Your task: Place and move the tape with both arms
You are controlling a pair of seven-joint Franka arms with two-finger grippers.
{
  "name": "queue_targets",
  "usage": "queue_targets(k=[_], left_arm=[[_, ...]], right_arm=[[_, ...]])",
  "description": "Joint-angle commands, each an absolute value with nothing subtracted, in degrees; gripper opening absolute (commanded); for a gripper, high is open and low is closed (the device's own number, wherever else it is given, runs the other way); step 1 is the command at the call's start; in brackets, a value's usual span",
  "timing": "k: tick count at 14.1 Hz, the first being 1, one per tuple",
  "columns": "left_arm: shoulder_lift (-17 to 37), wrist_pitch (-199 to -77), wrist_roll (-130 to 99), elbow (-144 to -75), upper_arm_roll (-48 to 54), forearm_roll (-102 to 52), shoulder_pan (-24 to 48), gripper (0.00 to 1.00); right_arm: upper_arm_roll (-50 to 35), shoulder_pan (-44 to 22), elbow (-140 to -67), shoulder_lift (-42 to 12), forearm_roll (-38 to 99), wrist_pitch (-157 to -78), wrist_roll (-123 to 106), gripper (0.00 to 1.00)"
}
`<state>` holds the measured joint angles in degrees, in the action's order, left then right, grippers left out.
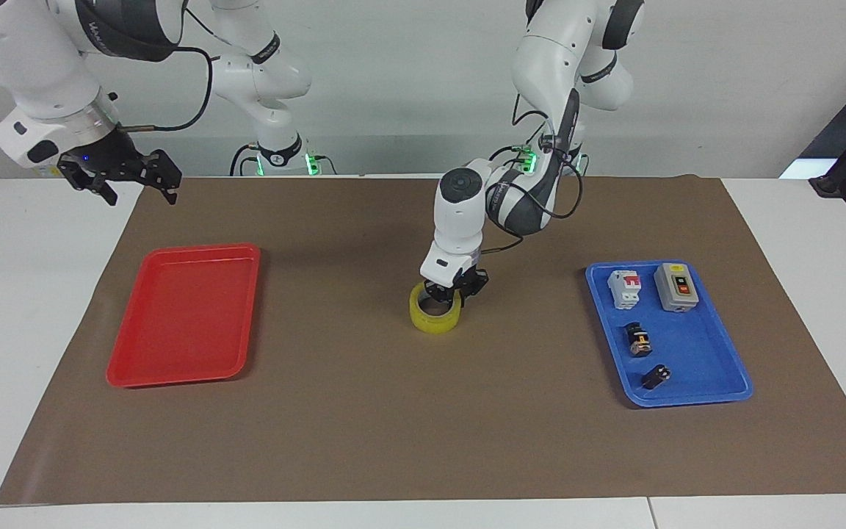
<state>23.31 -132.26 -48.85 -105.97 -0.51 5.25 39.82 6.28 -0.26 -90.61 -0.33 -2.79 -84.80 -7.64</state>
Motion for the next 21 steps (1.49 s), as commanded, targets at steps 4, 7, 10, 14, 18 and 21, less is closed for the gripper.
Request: queue_targets(k=[4, 7, 10, 14, 18, 21], left_arm=[[11.28, -126.59, -47.91, -111.17, -1.23, 6.5, 35.87, 1.0], [6.6, -118.06, -37.66, -111.45, -1.14, 6.07, 29.11, 1.0], [2.47, -113.56, -27.11, -111.53, -1.14, 3.36, 21.3, 1.0], [0.44, -109.1, -14.78, -106.11, -1.93, -3.34, 10.39, 1.0], [0.44, -99.52, -9.85, -98.36, -2.02, -3.34, 5.02, 1.0], [1.32, -91.69, -5.11, -92.04, -2.28, -2.82, 3.69, 1.0]], right_arm=[[5.89, -1.32, -97.2, 3.25, -2.64, -89.63, -9.05, 1.0], [5.8, -2.89, -97.39, 3.52, -2.64, -89.04, -8.88, 1.0], [5.45, -9.02, -97.47, 3.43, -2.64, -89.99, -1.1, 1.0], [5.36, -19.48, -94.93, -3.05, -1.33, -96.84, 12.35, 1.0], [5.36, -28.63, -91.32, -12.46, 1.05, -108.41, 26.42, 1.0], [5.27, -32.25, -93.42, -16.33, 1.76, -116.18, 30.76, 1.0]])
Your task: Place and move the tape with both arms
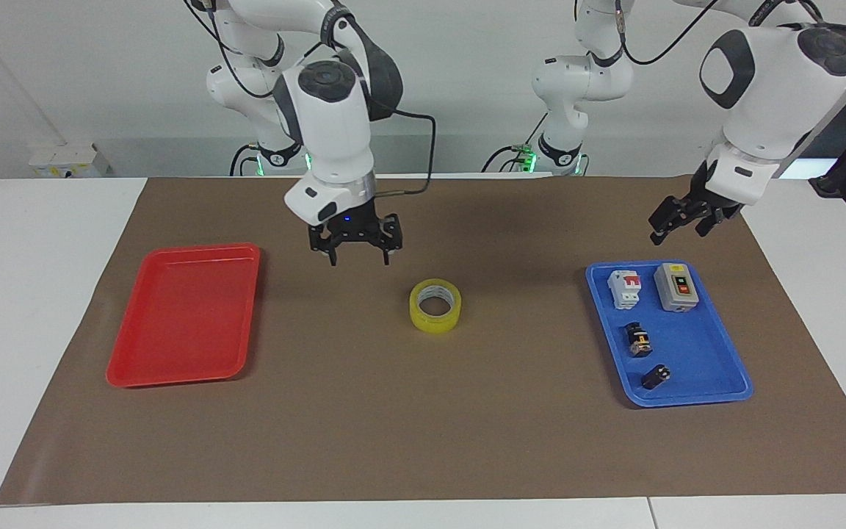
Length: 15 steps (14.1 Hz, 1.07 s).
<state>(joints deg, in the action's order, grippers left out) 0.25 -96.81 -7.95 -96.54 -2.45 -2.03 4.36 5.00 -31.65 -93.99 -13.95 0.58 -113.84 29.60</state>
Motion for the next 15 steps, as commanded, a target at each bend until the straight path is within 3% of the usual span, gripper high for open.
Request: queue_targets(k=[1, 4, 9, 10, 12, 15], left_arm=[[1.49, -90.19, -4.75, -90.63, -2.37, -2.73, 3.6, 1.0], [0.8, -88.51, -1.42, -90.96, -2.37, -2.81, 1.59, 1.0], [-1.23, -86.66, 0.09, -93.78, -2.64, -2.72, 1.14, 1.0], [-1.23, -86.66, 0.0, -93.69, -2.64, -2.72, 1.32, 1.0], [-1.23, -86.57, -0.26, -93.69, -2.64, -2.72, 1.76, 1.0], [-1.14, -86.66, -0.26, -93.69, -2.64, -2.72, 1.76, 1.0]], right_arm=[[5.19, -34.0, -94.21, -17.3, 1.76, -117.32, 31.11, 1.0], [5.19, -38.13, -94.65, -24.68, 0.97, -123.45, 34.89, 1.0], [5.19, -38.32, -102.47, -23.29, 0.79, -129.37, 32.62, 1.0], [5.19, -38.23, -102.83, -23.2, 0.79, -129.64, 31.04, 0.91], [5.19, -38.23, -103.71, -23.12, 0.79, -130.51, 30.5, 0.63], [5.19, -38.32, -104.76, -22.76, 0.79, -131.48, 30.59, 0.46]])
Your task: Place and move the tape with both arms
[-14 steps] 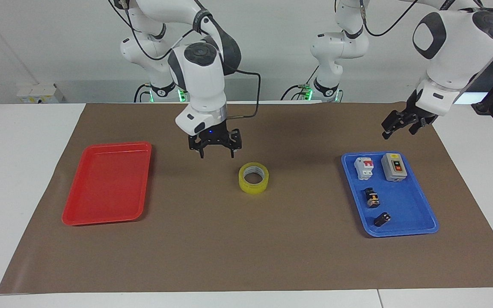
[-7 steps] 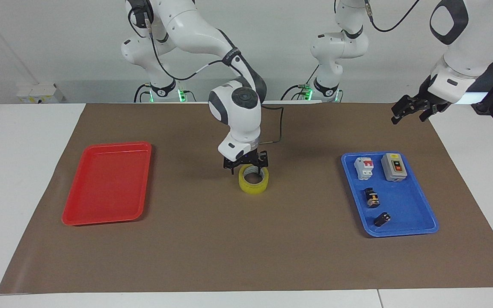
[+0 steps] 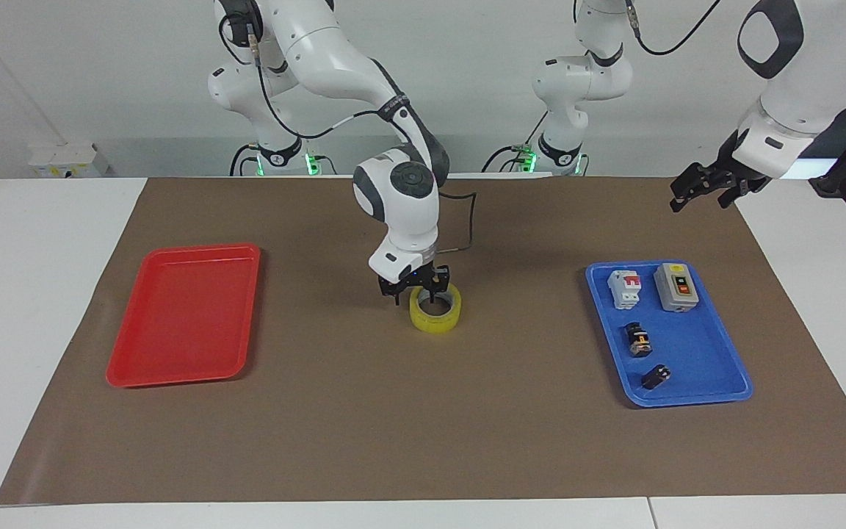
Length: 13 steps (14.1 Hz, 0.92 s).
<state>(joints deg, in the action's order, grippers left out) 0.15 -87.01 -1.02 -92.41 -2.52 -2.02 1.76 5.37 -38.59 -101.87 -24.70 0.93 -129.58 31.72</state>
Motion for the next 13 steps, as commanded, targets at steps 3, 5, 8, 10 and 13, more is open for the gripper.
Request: queue_targets(k=[3, 5, 8, 10, 13], left_arm=[[-1.14, -86.4, -0.53, -93.69, -2.64, -2.72, 1.76, 1.0], [-1.49, -86.13, -0.62, -93.69, -2.64, -2.29, 1.76, 1.0], [-2.11, -86.05, -0.62, -93.78, -2.46, -1.67, 1.93, 1.0], [-2.11, -86.4, -0.62, -93.69, -2.46, -1.67, 1.93, 1.0], [-2.02, -87.36, -0.44, -93.6, -2.37, -0.44, 1.93, 1.0]], right_arm=[[5.18, -39.11, -106.26, -22.41, 0.79, -133.41, 30.85, 0.21], [5.19, -39.11, -106.26, -22.41, 0.79, -133.33, 30.85, 0.0], [5.36, -37.98, -100.24, -22.85, -1.3, -124.68, 30.24, 0.0], [5.54, -34.38, -95.73, -22.15, -2.11, -117.63, 29.1, 0.0], [5.71, -22.9, -97.11, -15.84, -2.29, -111.21, 14.22, 0.0]])
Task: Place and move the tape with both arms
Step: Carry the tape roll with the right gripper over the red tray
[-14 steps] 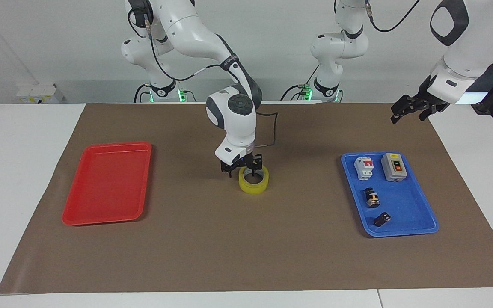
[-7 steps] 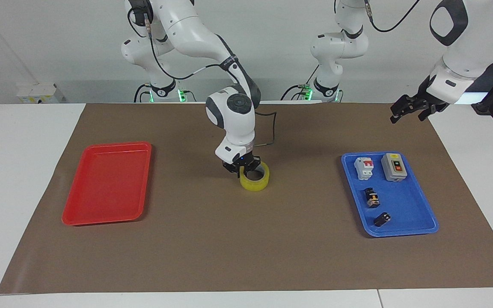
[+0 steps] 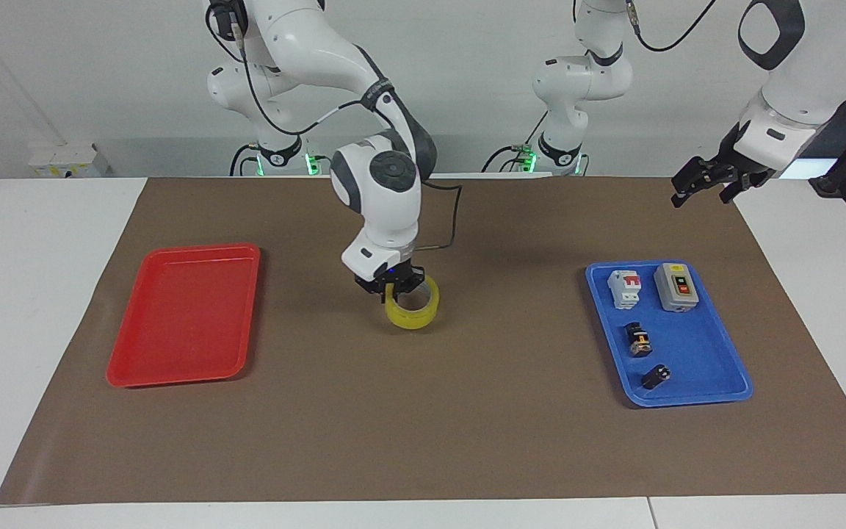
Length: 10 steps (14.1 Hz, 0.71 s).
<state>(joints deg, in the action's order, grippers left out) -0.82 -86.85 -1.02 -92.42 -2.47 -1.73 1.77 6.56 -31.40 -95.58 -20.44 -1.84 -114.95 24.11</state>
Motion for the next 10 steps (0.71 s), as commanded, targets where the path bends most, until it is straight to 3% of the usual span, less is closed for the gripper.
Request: queue_targets(k=[1, 6, 10], left_arm=[[-2.02, -87.45, -0.27, -93.6, -2.37, -0.44, 1.85, 1.0], [-1.93, -89.3, 0.44, -93.78, -2.2, 0.62, 2.02, 1.0], [-2.02, -89.73, 0.26, -93.78, -2.11, 0.53, 2.02, 1.0]], right_arm=[[5.8, -19.02, -97.55, -14.86, -2.29, -109.35, 7.54, 0.0], [5.8, -1.61, -101.16, -12.3, -2.37, -107.31, -16.66, 0.0], [5.71, 6.93, -110.27, -9.77, -2.37, -116.07, -27.5, 0.0]])
